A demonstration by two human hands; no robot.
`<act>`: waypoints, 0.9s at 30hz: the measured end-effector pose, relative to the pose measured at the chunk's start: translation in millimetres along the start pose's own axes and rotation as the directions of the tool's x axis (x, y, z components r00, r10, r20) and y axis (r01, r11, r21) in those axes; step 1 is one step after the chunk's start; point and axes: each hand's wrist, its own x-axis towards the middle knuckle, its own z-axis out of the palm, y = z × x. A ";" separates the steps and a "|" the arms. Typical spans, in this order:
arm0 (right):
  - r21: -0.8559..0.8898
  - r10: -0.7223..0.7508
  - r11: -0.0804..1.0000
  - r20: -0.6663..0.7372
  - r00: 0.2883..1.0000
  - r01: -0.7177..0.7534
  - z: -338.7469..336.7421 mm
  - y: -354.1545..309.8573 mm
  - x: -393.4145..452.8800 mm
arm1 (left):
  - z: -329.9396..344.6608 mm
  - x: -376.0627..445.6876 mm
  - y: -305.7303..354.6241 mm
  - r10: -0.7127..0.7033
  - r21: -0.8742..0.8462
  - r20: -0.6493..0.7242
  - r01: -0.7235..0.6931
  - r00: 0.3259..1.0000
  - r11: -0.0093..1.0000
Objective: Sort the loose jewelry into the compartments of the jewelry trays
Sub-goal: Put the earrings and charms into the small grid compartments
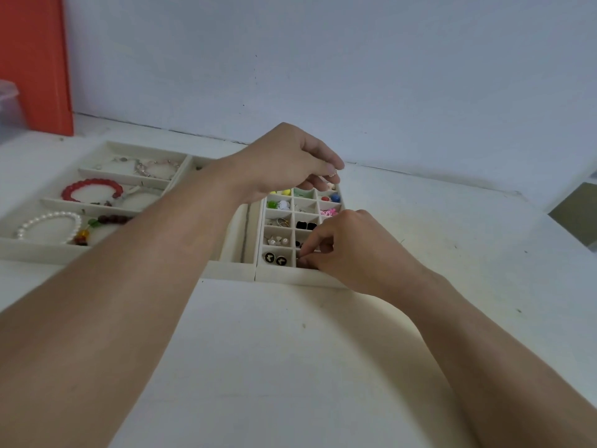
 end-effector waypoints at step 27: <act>0.548 0.229 0.834 -0.231 0.946 -0.068 -32.7 35.1 -0.4 | 3.6 -5.6 -8.6 -0.058 0.080 0.191 0.043 0.980 0.996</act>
